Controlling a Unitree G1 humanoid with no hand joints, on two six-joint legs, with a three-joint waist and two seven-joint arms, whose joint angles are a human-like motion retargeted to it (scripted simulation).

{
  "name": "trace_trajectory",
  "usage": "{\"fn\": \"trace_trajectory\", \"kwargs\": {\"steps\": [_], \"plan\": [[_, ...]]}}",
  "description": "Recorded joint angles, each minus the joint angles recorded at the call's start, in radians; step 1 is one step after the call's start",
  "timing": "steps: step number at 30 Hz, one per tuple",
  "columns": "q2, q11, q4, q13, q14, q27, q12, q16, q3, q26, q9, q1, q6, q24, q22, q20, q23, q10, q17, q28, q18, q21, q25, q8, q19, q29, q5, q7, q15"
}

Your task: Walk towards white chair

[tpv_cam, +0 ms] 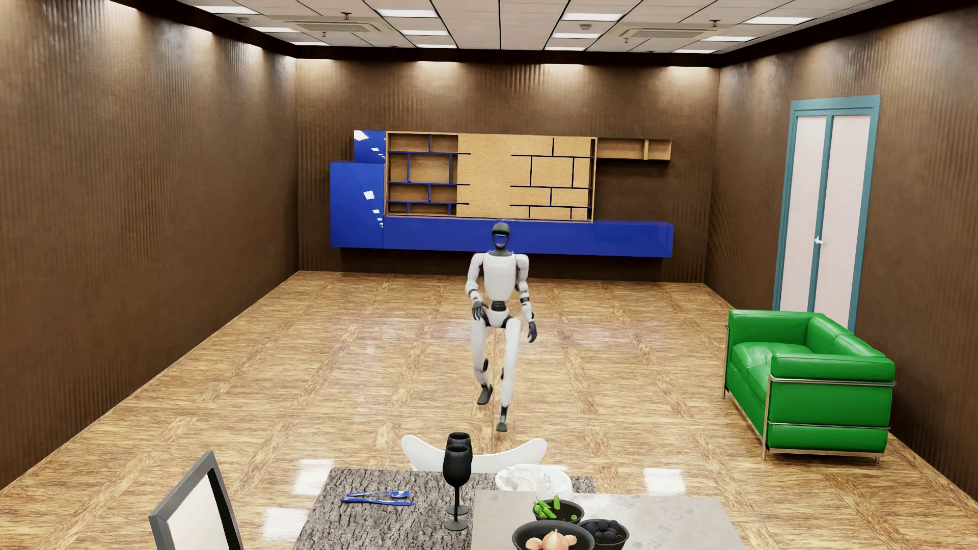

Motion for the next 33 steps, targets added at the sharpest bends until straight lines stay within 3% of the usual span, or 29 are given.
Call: {"fn": "trace_trajectory", "kwargs": {"steps": [1,2,3,4,5,6,8,10,11,12,13,14,15,16,17,18,19,20,22,23,24,26,28,30,31,33], "plan": [[-0.003,0.13,-0.01,0.051,0.024,0.01,0.001,0.0,0.005,0.01,0.007,-0.016,-0.005,0.028,0.026,-0.019,-0.047,0.157,-0.031,-0.017,0.073,-0.01,0.001,0.0,0.004,-0.009,-0.037,0.0,0.134],[-0.058,0.329,-0.028,0.124,-0.031,0.033,-0.007,0.004,0.005,0.015,0.015,-0.008,-0.012,0.058,0.052,-0.042,-0.078,0.29,-0.056,-0.035,0.104,-0.031,0.007,0.001,0.035,-0.012,-0.076,0.0,0.336],[-0.157,0.56,-0.052,0.207,-0.124,0.068,-0.021,0.013,0.0,0.011,0.024,0.03,-0.022,0.087,0.07,-0.069,-0.08,0.362,-0.067,-0.055,0.101,-0.06,0.026,-0.009,0.071,-0.014,-0.125,0.004,0.505],[-0.284,0.752,-0.085,0.278,-0.197,0.112,-0.041,0.023,-0.015,-0.006,0.032,0.089,-0.034,0.109,0.072,-0.094,-0.042,0.381,-0.067,-0.07,0.09,-0.085,0.053,-0.017,0.047,-0.007,-0.174,0.008,0.538],[-0.421,0.869,-0.118,0.331,-0.249,0.164,-0.064,0.035,-0.036,-0.03,0.036,0.162,-0.046,0.118,0.06,-0.11,0.034,0.361,-0.062,-0.068,0.081,-0.095,0.073,-0.018,-0.031,0.015,-0.193,0.003,0.458],[-0.546,0.896,-0.148,0.377,-0.29,0.219,-0.09,0.047,-0.059,-0.055,0.035,0.24,-0.053,0.118,0.042,-0.119,0.135,0.325,-0.058,-0.052,0.07,-0.089,0.074,-0.04,-0.075,0.051,-0.206,-0.015,0.391],[-0.734,0.718,-0.189,0.487,-0.368,0.285,-0.145,0.07,-0.104,-0.103,0.027,0.383,-0.054,0.123,0.005,-0.156,0.328,0.285,-0.081,-0.027,0.055,-0.024,0.023,-0.106,-0.1,0.18,-0.194,-0.059,0.308],[-0.832,0.319,-0.207,0.649,-0.475,0.256,-0.192,0.103,-0.135,-0.188,0.015,0.5,-0.049,0.125,-0.057,-0.235,0.387,0.323,-0.13,-0.035,0.063,-0.001,-0.014,-0.161,-0.073,0.349,-0.18,-0.072,0.307],[-0.84,0.068,-0.214,0.753,-0.533,0.233,-0.205,0.124,-0.145,-0.242,0.007,0.561,-0.049,0.111,-0.105,-0.281,0.366,0.35,-0.143,-0.035,0.067,-0.065,0.007,-0.166,-0.021,0.385,-0.168,-0.08,0.341],[-0.832,-0.133,-0.212,0.863,-0.575,0.22,-0.207,0.148,-0.152,-0.291,0.0,0.618,-0.052,0.086,-0.158,-0.322,0.33,0.397,-0.134,-0.029,0.062,-0.165,0.044,-0.17,0.046,0.372,-0.167,-0.086,0.379],[-0.834,-0.174,-0.193,0.959,-0.564,0.213,-0.203,0.174,-0.157,-0.323,-0.004,0.649,-0.056,0.051,-0.211,-0.347,0.296,0.503,-0.101,-0.024,0.046,-0.263,0.078,-0.204,0.008,0.324,-0.181,-0.092,0.473],[-0.865,-0.048,-0.157,1.016,-0.463,0.215,-0.195,0.191,-0.164,-0.329,0.001,0.631,-0.054,0.008,-0.26,-0.341,0.282,0.678,-0.057,-0.015,0.002,-0.333,0.094,-0.218,-0.09,0.259,-0.194,-0.111,0.618],[-0.898,0.129,-0.127,1.014,-0.275,0.231,-0.185,0.18,-0.171,-0.307,0.012,0.573,-0.045,-0.035,-0.29,-0.299,0.3,0.881,-0.022,0.023,-0.116,-0.366,0.089,-0.21,-0.162,0.201,-0.197,-0.145,0.578],[-0.914,0.261,-0.108,0.961,-0.121,0.263,-0.177,0.135,-0.178,-0.262,0.025,0.497,-0.033,-0.067,-0.288,-0.232,0.338,1.054,-0.009,0.107,-0.239,-0.373,0.064,-0.203,-0.158,0.176,-0.203,-0.17,0.494],[-0.902,0.312,-0.065,0.873,-0.09,0.291,-0.179,0.083,-0.183,-0.209,0.036,0.423,-0.023,-0.081,-0.256,-0.174,0.37,1.166,-0.009,0.217,-0.262,-0.362,0.02,-0.194,-0.143,0.188,-0.198,-0.152,0.435],[-0.868,0.294,-0.01,0.773,-0.145,0.295,-0.192,0.057,-0.181,-0.164,0.043,0.355,-0.015,-0.076,-0.2,-0.152,0.368,1.213,-0.012,0.287,-0.235,-0.344,-0.035,-0.178,-0.127,0.203,-0.178,-0.118,0.409],[-0.825,0.24,0.048,0.68,-0.192,0.275,-0.207,0.062,-0.174,-0.145,0.045,0.293,-0.007,-0.053,-0.135,-0.165,0.321,1.198,-0.005,0.28,-0.192,-0.327,-0.076,-0.156,-0.11,0.182,-0.147,-0.072,0.406],[-0.78,0.176,0.092,0.608,-0.241,0.219,-0.213,0.087,-0.165,-0.15,0.045,0.24,-0.001,-0.017,-0.08,-0.192,0.247,1.132,0.009,0.224,-0.141,-0.321,-0.085,-0.131,-0.094,0.123,-0.115,-0.035,0.408],[-0.704,0.068,0.126,0.501,-0.289,0.055,-0.199,0.137,-0.148,-0.164,0.04,0.186,0.008,0.034,-0.033,-0.216,0.1,0.847,0.036,0.123,-0.153,-0.305,-0.02,-0.082,-0.063,0.029,-0.073,-0.004,0.407],[-0.68,0.031,0.127,0.458,-0.268,-0.003,-0.196,0.149,-0.138,-0.156,0.035,0.196,0.01,0.038,-0.027,-0.209,0.017,0.639,0.038,0.093,-0.176,-0.278,0.008,-0.052,-0.048,0.026,-0.058,0.002,0.406],[-0.664,0.0,0.124,0.415,-0.23,-0.043,-0.192,0.151,-0.129,-0.14,0.03,0.229,0.014,0.031,-0.028,-0.194,-0.067,0.466,0.033,0.07,-0.167,-0.249,0.018,-0.018,-0.034,0.037,-0.046,0.019,0.407],[-0.663,0.0,0.126,0.351,-0.281,-0.09,-0.197,0.136,-0.115,-0.084,0.023,0.302,0.022,0.015,-0.017,-0.147,-0.205,0.366,0.034,0.06,-0.093,-0.22,0.02,0.039,-0.008,0.041,-0.024,0.099,0.396],[-0.659,-0.003,0.095,0.349,-0.271,-0.093,-0.229,0.11,-0.109,-0.023,0.021,0.362,0.021,0.026,0.038,-0.141,-0.269,0.28,0.047,0.068,-0.056,-0.243,0.048,0.072,0.013,0.016,-0.031,0.159,0.401],[-0.64,-0.034,0.065,0.368,-0.247,-0.049,-0.259,0.116,-0.113,-0.014,0.02,0.412,0.008,0.083,0.089,-0.208,-0.232,0.19,0.055,0.019,-0.05,-0.257,0.042,0.085,0.065,0.007,-0.047,0.194,0.401],[-0.63,-0.04,0.05,0.375,-0.238,-0.01,-0.271,0.126,-0.117,-0.032,0.018,0.433,0.001,0.113,0.099,-0.25,-0.178,0.151,0.046,-0.015,-0.053,-0.248,0.002,0.089,0.098,0.023,-0.058,0.203,0.38],[-0.612,0.026,0.022,0.396,-0.226,0.083,-0.297,0.143,-0.124,-0.067,0.015,0.469,-0.015,0.141,0.096,-0.3,-0.023,0.09,0.02,-0.049,-0.055,-0.208,-0.094,0.072,0.055,0.107,-0.09,0.195,0.304]]}}
